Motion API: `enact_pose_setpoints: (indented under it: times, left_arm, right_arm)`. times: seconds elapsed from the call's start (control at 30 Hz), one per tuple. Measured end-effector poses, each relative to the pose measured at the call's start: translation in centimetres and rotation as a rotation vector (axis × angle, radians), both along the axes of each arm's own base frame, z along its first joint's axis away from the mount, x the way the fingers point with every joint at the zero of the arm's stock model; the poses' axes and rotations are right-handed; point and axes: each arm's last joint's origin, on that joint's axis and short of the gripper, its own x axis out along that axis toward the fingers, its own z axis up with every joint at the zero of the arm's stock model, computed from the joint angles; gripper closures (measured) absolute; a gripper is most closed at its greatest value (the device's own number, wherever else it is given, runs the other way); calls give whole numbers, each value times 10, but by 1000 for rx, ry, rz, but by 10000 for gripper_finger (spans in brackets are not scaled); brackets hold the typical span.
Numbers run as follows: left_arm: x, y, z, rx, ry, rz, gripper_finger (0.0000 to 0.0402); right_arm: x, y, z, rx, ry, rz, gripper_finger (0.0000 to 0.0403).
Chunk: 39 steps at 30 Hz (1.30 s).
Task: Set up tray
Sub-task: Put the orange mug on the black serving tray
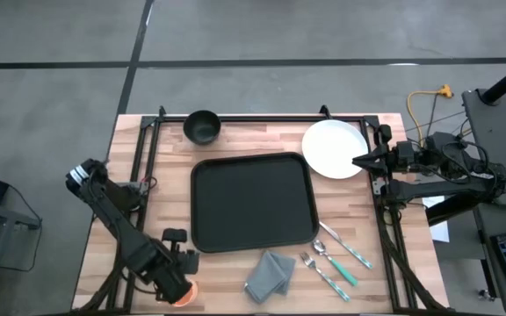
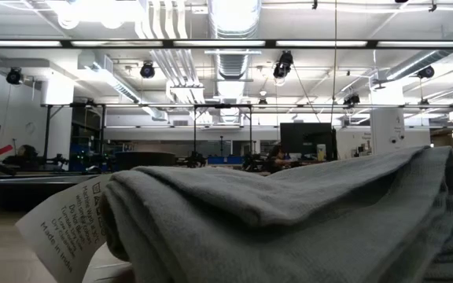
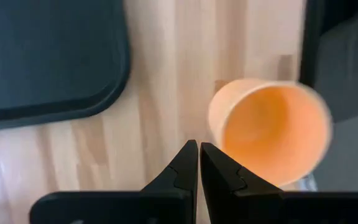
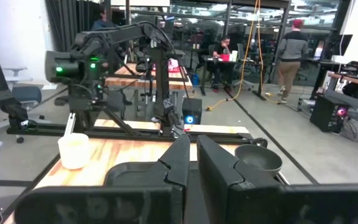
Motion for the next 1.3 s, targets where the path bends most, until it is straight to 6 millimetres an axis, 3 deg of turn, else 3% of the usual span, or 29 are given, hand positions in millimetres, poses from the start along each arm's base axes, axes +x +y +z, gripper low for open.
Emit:
enact_pose_setpoints:
  times: [0.27, 0.67, 0.97, 1.13, 1.3]
  left_arm:
    - [10, -22, 3, -59, 31, -29, 402]
    - [7, -22, -12, -59, 120, -40, 398]
    - [7, -21, -14, -53, 123, -41, 311]
    - [4, -17, -27, -16, 156, -44, 267]
    - [1, -11, -44, 29, 198, -35, 251]
  right_arm:
    - [0, 0, 0, -1, 0, 0, 380]
    - [0, 0, 0, -2, 0, 0, 380]
    - [0, 0, 0, -2, 0, 0, 380]
    - [0, 0, 0, -2, 0, 0, 380]
    - [0, 0, 0, -1, 0, 0, 380]
